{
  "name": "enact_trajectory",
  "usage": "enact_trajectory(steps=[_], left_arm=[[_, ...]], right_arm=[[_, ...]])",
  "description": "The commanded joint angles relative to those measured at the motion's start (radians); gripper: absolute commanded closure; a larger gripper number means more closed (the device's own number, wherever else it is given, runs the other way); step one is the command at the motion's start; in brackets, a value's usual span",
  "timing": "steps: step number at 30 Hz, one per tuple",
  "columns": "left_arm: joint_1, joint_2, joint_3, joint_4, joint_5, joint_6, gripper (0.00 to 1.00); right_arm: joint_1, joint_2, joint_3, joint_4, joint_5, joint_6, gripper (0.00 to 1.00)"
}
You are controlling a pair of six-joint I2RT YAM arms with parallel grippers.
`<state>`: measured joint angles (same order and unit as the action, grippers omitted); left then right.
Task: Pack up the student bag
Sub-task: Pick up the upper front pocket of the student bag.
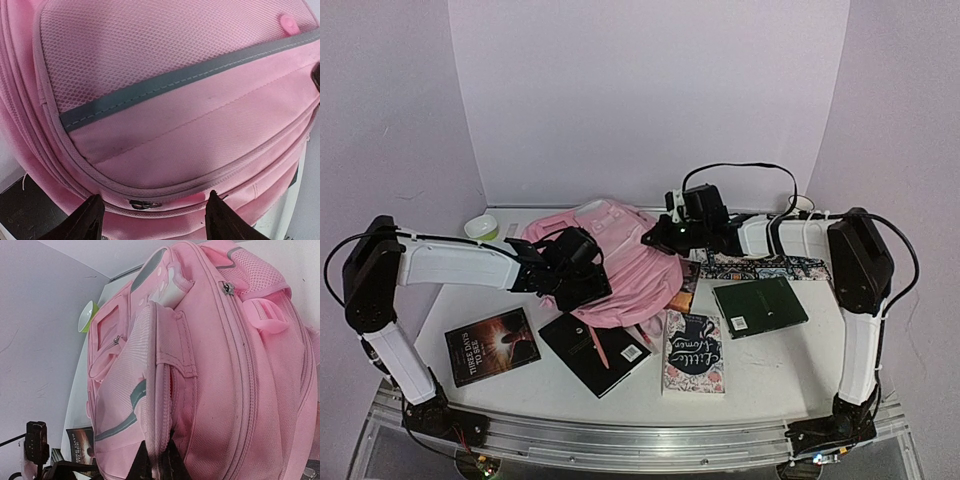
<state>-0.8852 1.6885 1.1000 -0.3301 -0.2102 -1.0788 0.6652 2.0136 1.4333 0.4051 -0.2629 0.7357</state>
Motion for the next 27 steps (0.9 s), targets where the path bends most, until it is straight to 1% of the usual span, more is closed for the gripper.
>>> enact_trajectory(steps=[1,5,9,11,16,17,19,20,24,27], left_arm=[[0.005,0.019,0.022,0.047,-0.127,-0.097,0.29],[0.005,0.019,0.006,0.066,-0.192,-0.153,0.31],[0.005,0.036,0.005,0.091,-0.208,-0.153,0.37],[0.004,0.053,0.012,0.091,-0.193,-0.142,0.43],[0.005,0.048,-0.024,0.091,-0.16,-0.126,0.64],[0.005,0.042,-0.034,0.09,-0.155,-0.117,0.69],[0.005,0.026,-0.052,0.089,-0.144,-0.106,0.83],[0.005,0.016,-0.063,0.09,-0.139,-0.102,0.88],[0.005,-0.017,-0.099,0.086,-0.13,-0.087,0.99],[0.005,-0.035,-0.115,0.082,-0.112,-0.079,1.0]], right_arm=[[0.023,-0.066,-0.001,0.088,-0.008,-0.021,1.0],[0.033,-0.066,-0.021,0.106,-0.025,-0.014,1.0],[0.038,-0.071,-0.036,0.115,-0.038,-0.014,1.0],[0.039,-0.073,-0.044,0.117,-0.035,-0.016,1.0],[0.038,-0.08,-0.045,0.116,-0.024,-0.035,1.0],[0.038,-0.081,-0.044,0.115,-0.024,-0.038,1.0],[0.038,-0.081,-0.043,0.116,-0.021,-0.043,1.0],[0.038,-0.08,-0.042,0.116,-0.022,-0.045,1.0],[0.038,-0.075,-0.038,0.116,-0.024,-0.047,1.0],[0.038,-0.073,-0.035,0.115,-0.024,-0.049,1.0]])
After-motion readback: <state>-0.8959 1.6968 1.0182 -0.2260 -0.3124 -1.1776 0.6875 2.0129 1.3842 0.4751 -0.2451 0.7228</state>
